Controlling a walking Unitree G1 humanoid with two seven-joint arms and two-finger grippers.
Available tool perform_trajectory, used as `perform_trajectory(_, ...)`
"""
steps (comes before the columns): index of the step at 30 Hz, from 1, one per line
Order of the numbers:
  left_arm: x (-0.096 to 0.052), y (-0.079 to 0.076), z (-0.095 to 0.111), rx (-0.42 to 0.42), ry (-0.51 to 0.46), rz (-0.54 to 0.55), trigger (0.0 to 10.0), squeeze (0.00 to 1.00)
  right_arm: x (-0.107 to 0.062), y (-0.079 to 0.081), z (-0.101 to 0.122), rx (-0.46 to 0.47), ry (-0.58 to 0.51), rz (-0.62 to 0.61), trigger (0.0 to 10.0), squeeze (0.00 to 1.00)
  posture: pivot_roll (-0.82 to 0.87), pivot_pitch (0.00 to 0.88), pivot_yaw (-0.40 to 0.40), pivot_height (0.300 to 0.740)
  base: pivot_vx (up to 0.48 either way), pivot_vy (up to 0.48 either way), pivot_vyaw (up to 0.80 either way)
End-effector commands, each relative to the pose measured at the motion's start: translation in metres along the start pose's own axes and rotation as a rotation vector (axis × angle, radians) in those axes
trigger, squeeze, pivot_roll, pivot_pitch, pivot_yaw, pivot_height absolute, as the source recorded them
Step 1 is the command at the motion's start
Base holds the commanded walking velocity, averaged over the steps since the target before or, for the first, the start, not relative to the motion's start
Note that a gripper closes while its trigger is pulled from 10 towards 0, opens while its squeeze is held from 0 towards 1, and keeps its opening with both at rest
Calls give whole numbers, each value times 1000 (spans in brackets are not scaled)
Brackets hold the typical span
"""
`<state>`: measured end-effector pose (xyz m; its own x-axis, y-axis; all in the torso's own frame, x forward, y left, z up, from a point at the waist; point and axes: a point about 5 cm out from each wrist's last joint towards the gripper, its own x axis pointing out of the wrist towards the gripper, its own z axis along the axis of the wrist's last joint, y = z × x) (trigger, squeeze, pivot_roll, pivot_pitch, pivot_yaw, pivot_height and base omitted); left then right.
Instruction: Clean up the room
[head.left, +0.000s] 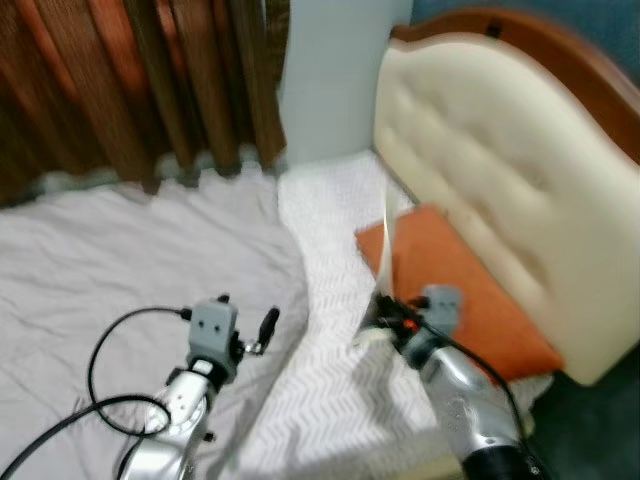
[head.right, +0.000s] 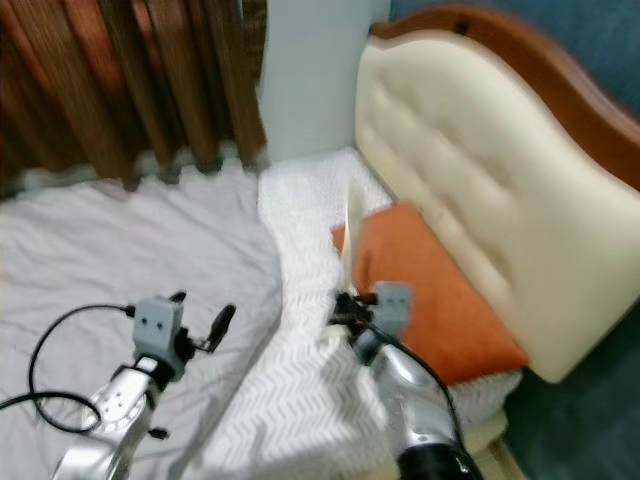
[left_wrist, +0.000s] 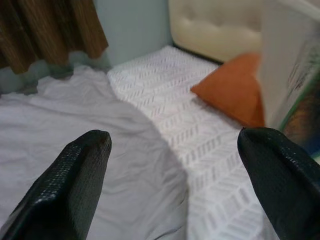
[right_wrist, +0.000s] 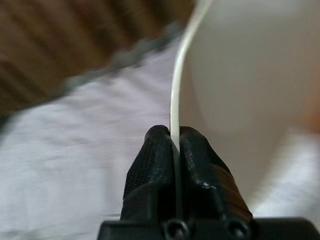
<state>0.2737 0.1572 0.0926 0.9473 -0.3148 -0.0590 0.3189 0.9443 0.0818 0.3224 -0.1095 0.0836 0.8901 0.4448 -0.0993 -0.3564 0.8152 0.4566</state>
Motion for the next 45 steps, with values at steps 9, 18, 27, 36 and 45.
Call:
perform_trajectory(9, -37, 13, 53, 71, 20, -149, 10000, 0, 23, 10, -19, 482, 50, 36, 0, 0, 251, 429, 236, 740, 0, 0, 0)
perform_trajectory(18, -68, 12, 55, 63, 138, -177, 10000, 0, -10, -53, -42, 280, 122, -304, 0, 0, 281, 466, 267, 740, 0, 0, 0)
perform_trajectory(27, -69, 5, 57, 35, 155, -195, 10000, 0, -25, -90, -9, -31, 93, -457, 0, 0, 249, 458, 258, 740, 0, 0, 0)
perform_trajectory(36, -68, 1, 56, 11, 169, -204, 10000, 0, -38, -113, 15, -144, 73, -556, 0, 0, 230, 453, 250, 740, 0, 0, 0)
perform_trajectory(45, -66, -2, 55, -3, 170, -202, 10000, 0, -45, -125, 31, -294, 136, -576, 0, 0, 221, 454, 240, 740, 0, 0, 0)
